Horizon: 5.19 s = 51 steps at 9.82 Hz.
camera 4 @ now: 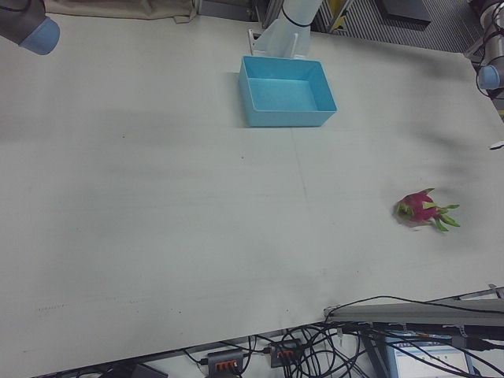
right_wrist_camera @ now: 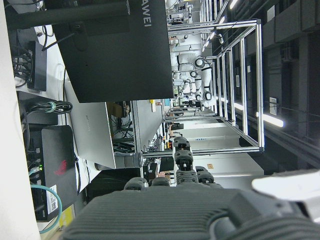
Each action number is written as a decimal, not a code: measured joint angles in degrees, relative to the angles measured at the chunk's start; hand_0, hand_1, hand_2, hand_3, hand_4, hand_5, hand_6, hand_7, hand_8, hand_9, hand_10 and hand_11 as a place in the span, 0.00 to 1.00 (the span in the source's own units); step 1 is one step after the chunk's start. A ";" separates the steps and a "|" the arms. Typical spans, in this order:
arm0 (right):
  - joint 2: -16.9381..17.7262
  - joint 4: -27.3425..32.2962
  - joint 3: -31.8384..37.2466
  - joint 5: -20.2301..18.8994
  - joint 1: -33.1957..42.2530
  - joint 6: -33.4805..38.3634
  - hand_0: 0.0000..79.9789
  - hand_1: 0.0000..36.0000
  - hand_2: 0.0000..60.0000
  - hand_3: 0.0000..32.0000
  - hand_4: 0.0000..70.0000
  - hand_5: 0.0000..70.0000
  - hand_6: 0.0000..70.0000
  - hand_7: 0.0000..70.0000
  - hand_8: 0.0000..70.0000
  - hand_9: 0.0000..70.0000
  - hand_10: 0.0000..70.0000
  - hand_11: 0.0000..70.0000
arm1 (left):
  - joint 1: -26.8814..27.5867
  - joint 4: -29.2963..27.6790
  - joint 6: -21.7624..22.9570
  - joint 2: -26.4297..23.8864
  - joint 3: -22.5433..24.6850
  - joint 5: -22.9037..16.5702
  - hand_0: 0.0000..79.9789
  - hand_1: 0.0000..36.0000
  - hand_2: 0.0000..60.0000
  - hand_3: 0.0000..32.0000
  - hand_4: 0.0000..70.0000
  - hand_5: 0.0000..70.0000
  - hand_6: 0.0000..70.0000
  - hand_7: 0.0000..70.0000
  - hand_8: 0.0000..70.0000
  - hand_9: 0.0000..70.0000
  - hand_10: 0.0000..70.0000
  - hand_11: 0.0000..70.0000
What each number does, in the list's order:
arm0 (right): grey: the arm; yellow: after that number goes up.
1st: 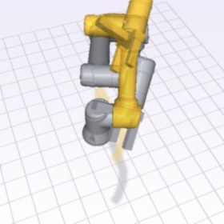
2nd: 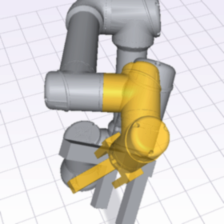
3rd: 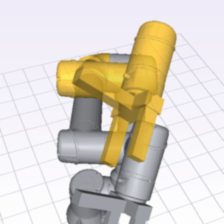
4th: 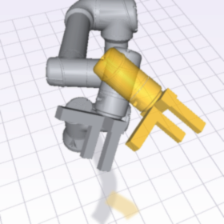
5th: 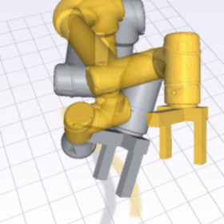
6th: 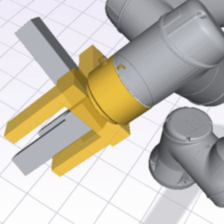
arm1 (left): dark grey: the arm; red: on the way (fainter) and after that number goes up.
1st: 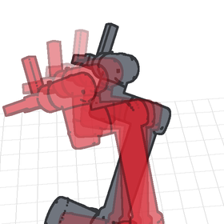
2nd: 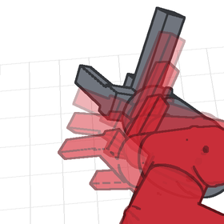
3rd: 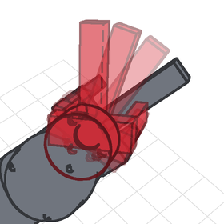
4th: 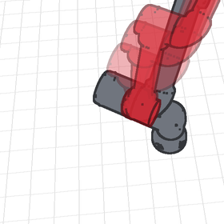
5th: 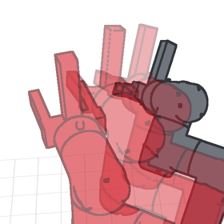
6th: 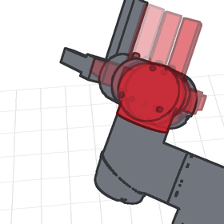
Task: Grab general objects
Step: 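Move the left hand toward the pink dragon fruit on the table, then position the left hand's fingers around the dragon fruit, then close the left hand's fingers around the dragon fruit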
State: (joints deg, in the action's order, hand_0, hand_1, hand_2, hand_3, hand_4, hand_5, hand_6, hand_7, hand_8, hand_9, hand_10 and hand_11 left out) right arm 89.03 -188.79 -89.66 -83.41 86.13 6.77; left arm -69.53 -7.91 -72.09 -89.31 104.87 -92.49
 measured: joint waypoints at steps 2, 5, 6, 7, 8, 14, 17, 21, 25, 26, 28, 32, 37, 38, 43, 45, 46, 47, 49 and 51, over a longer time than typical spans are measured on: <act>0.00 0.00 -0.09 0.00 0.02 0.00 0.00 0.00 0.00 0.00 0.00 0.00 0.00 0.00 0.00 0.00 0.00 0.00 | 4.57 1.30 -3.05 -1.93 0.06 1.50 1.00 1.00 0.66 1.00 0.00 0.00 0.00 0.09 0.00 0.00 0.00 0.00; 0.00 0.00 -0.15 0.00 0.08 0.00 0.00 0.00 0.00 0.00 0.00 0.00 0.00 0.00 0.00 0.00 0.00 0.00 | 9.31 3.31 -9.59 -3.82 0.14 2.08 1.00 1.00 0.59 1.00 0.00 0.00 0.00 0.04 0.00 0.00 0.00 0.00; 0.00 0.00 -0.16 0.00 0.08 0.00 0.00 0.00 0.00 0.00 0.00 0.00 0.00 0.00 0.00 0.00 0.00 0.00 | 10.01 4.22 -11.60 -4.24 0.13 2.11 1.00 1.00 0.66 1.00 0.00 0.00 0.00 0.04 0.00 0.00 0.00 0.00; 0.00 0.00 -0.14 0.00 0.09 0.00 0.00 0.00 0.00 0.00 0.00 0.00 0.00 0.00 0.00 0.00 0.00 0.00 | 10.39 5.16 -13.08 -4.67 0.05 2.10 1.00 1.00 0.55 1.00 0.00 0.00 0.00 0.05 0.00 0.00 0.00 0.00; 0.00 0.00 -0.12 0.00 0.07 0.00 0.00 0.00 0.00 0.00 0.00 0.00 0.00 0.00 0.00 0.00 0.00 0.00 | 10.65 5.94 -14.77 -5.01 -0.05 2.08 1.00 1.00 0.56 1.00 0.00 0.00 0.00 0.05 0.00 0.00 0.00 0.00; 0.00 0.00 -0.15 0.00 0.06 0.00 0.00 0.00 0.00 0.00 0.00 0.00 0.00 0.00 0.00 0.00 0.00 0.00 | 18.35 9.32 -23.91 -7.18 -1.36 6.55 1.00 1.00 0.61 0.87 0.00 0.00 0.00 0.06 0.00 0.00 0.00 0.00; 0.00 0.00 -0.16 0.00 0.09 0.00 0.00 0.00 0.00 0.00 0.00 0.00 0.00 0.00 0.00 0.00 0.00 0.00 | 22.34 19.38 -24.40 -17.00 -4.17 6.91 1.00 1.00 0.57 0.61 0.00 0.00 0.00 0.02 0.00 0.00 0.00 0.00; 0.00 -0.01 -0.16 0.00 0.03 -0.02 0.00 0.00 0.00 0.00 0.00 0.00 0.00 0.00 0.00 0.00 0.00 0.00 | 24.85 27.12 -26.98 -21.86 -6.12 6.78 1.00 1.00 0.55 0.89 0.00 0.00 0.00 0.01 0.00 0.00 0.00 0.00; 0.00 0.00 -0.14 0.00 0.00 0.00 0.00 0.00 0.00 0.00 0.00 0.00 0.00 0.00 0.00 0.00 0.00 0.00 | 22.68 27.62 -28.75 -21.79 -6.99 6.77 0.80 1.00 0.37 0.98 0.00 0.00 0.00 0.00 0.00 0.00 0.00 0.00; 0.00 0.00 -0.12 0.00 0.00 0.00 0.00 0.00 0.00 0.00 0.00 0.00 0.00 0.00 0.00 0.00 0.00 0.00 | 21.78 26.93 -28.68 -21.61 -7.50 6.71 0.80 0.99 0.37 1.00 0.00 0.00 0.00 0.00 0.00 0.00 0.00 0.00; 0.00 0.00 -0.08 0.00 0.00 0.00 0.00 0.00 0.00 0.00 0.00 0.00 0.00 0.00 0.00 0.00 0.00 0.00 | 21.03 25.67 -28.58 -21.38 -9.66 6.64 0.81 1.00 0.40 0.97 0.00 0.00 0.00 0.00 0.00 0.00 0.00 0.00; 0.00 0.00 -0.07 0.00 0.00 0.00 0.00 0.00 0.00 0.00 0.00 0.00 0.00 0.00 0.00 0.00 0.00 0.00 | 20.95 23.82 -28.77 -21.34 -13.64 6.62 0.86 1.00 0.43 0.93 0.00 0.00 0.00 0.00 0.00 0.00 0.00 0.00; 0.00 -0.02 -0.07 0.00 0.00 -0.02 0.00 0.00 0.00 0.00 0.00 0.00 0.00 0.00 0.00 0.00 0.00 0.00 | 18.63 23.46 -28.76 -21.34 -14.54 6.64 0.89 1.00 0.51 0.77 0.00 0.00 0.00 0.00 0.00 0.00 0.00 0.00; 0.00 -0.02 -0.07 0.00 0.00 -0.01 0.00 0.00 0.00 0.00 0.00 0.00 0.00 0.00 0.00 0.00 0.00 0.00 | 18.62 23.37 -28.87 -21.34 -14.80 6.67 0.90 1.00 0.51 0.69 0.00 0.00 0.00 0.00 0.00 0.00 0.00 0.00; 0.00 0.00 -0.07 0.00 0.00 0.00 0.00 0.00 0.00 0.00 0.00 0.00 0.00 0.00 0.00 0.00 0.00 0.00 | 18.72 22.54 -29.21 -21.41 -16.54 6.73 0.75 0.94 0.53 0.00 0.01 0.09 0.00 0.08 0.00 0.00 0.00 0.00; 0.00 0.00 -0.07 0.00 0.00 0.00 0.00 0.00 0.00 0.00 0.00 0.00 0.00 0.00 0.00 0.00 0.00 0.00 | 18.72 22.56 -30.01 -21.48 -16.60 6.72 0.75 0.94 0.57 0.00 0.10 0.15 0.05 0.25 0.00 0.03 0.00 0.00; 0.00 0.00 -0.07 0.00 0.00 0.00 0.00 0.00 0.00 0.00 0.00 0.00 0.00 0.00 0.00 0.00 0.00 0.00 | 18.73 22.57 -30.37 -21.53 -16.61 6.74 0.76 0.94 0.60 0.00 0.11 0.13 0.12 0.31 0.01 0.04 0.00 0.00; 0.00 0.00 -0.07 0.00 0.00 0.00 0.00 0.00 0.00 0.00 0.00 0.00 0.00 0.00 0.00 0.00 0.00 0.00 | 18.73 22.58 -30.59 -21.56 -16.62 6.76 0.75 0.91 0.59 0.00 0.11 0.12 0.16 0.33 0.05 0.05 0.00 0.00; 0.00 -0.02 -0.07 0.00 0.00 0.00 0.00 0.00 0.00 0.00 0.00 0.00 0.00 0.00 0.00 0.00 0.00 0.00 | 18.73 22.58 -30.89 -21.63 -16.63 6.84 0.73 0.82 0.53 0.00 0.11 0.12 0.20 0.35 0.14 0.05 0.00 0.01; 0.00 -0.02 -0.07 0.00 0.00 0.00 0.00 0.00 0.00 0.00 0.00 0.00 0.00 0.00 0.00 0.00 0.00 0.00 | 18.78 22.56 -31.34 -21.70 -16.66 6.87 0.71 0.74 0.47 0.00 0.12 0.13 0.22 0.37 0.19 0.05 0.06 0.11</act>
State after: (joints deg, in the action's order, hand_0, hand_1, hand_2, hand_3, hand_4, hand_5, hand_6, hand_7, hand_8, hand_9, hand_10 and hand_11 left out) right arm 89.03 -188.81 -89.74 -83.41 86.13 6.77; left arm -50.75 14.66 -103.42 -111.02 88.21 -85.62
